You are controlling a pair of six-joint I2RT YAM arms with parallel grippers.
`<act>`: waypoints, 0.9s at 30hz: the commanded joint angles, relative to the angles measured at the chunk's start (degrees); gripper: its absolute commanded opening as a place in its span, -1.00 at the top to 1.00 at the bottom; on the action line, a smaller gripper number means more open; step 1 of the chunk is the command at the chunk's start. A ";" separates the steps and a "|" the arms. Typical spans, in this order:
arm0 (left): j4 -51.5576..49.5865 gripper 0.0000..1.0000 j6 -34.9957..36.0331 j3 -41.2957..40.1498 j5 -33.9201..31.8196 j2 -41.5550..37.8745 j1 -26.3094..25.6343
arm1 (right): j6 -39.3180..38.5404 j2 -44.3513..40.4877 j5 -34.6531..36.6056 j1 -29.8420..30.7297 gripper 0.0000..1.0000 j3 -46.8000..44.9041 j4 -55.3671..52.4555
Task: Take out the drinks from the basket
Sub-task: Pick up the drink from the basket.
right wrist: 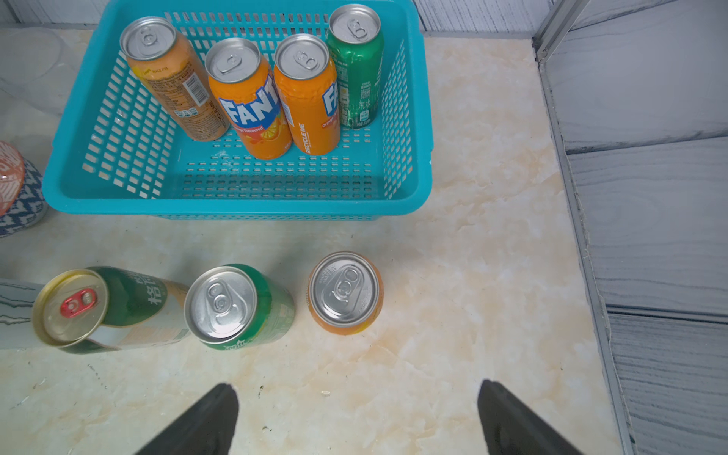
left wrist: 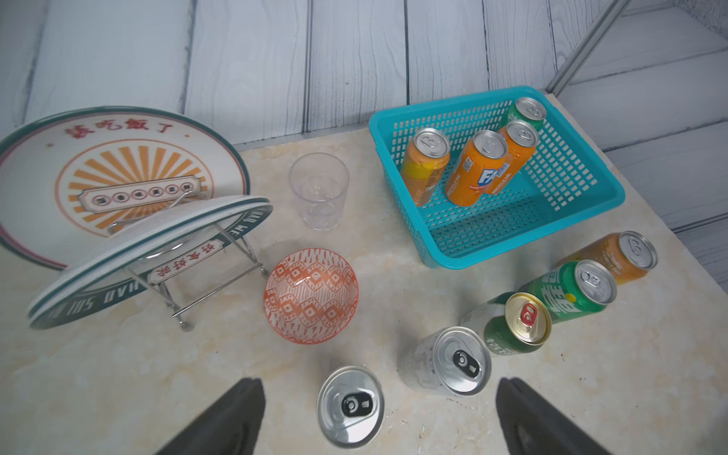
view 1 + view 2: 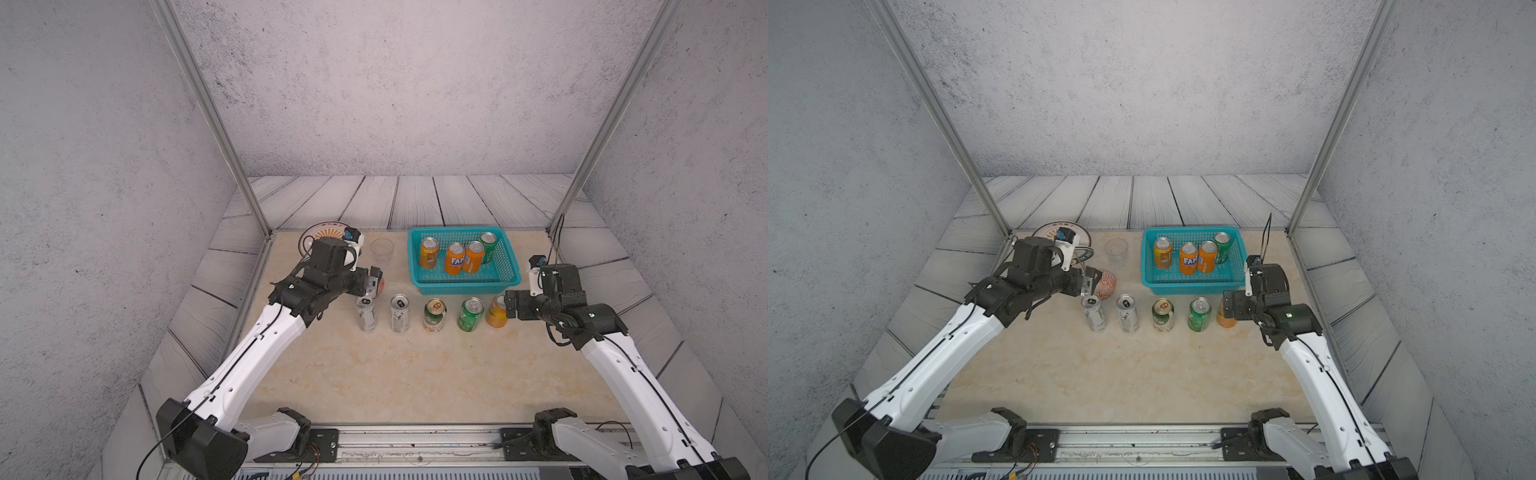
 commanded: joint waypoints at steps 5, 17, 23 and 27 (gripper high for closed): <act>-0.82 -0.97 3.10 11.62 2.64 13.08 -2.65 | 1.16 -2.20 -0.44 -0.18 -0.99 0.37 -0.57; 6.05 -0.97 10.46 32.28 4.13 36.89 -5.63 | 1.38 -3.22 -1.12 -0.11 -0.99 0.86 -2.24; 3.90 -0.97 12.83 44.96 5.37 48.62 -5.72 | 1.39 -4.42 -1.50 -0.13 -0.99 0.78 -3.30; 2.40 -0.97 14.20 52.60 5.73 56.24 -5.72 | 1.12 -5.12 -1.05 -0.14 -0.99 0.98 -4.30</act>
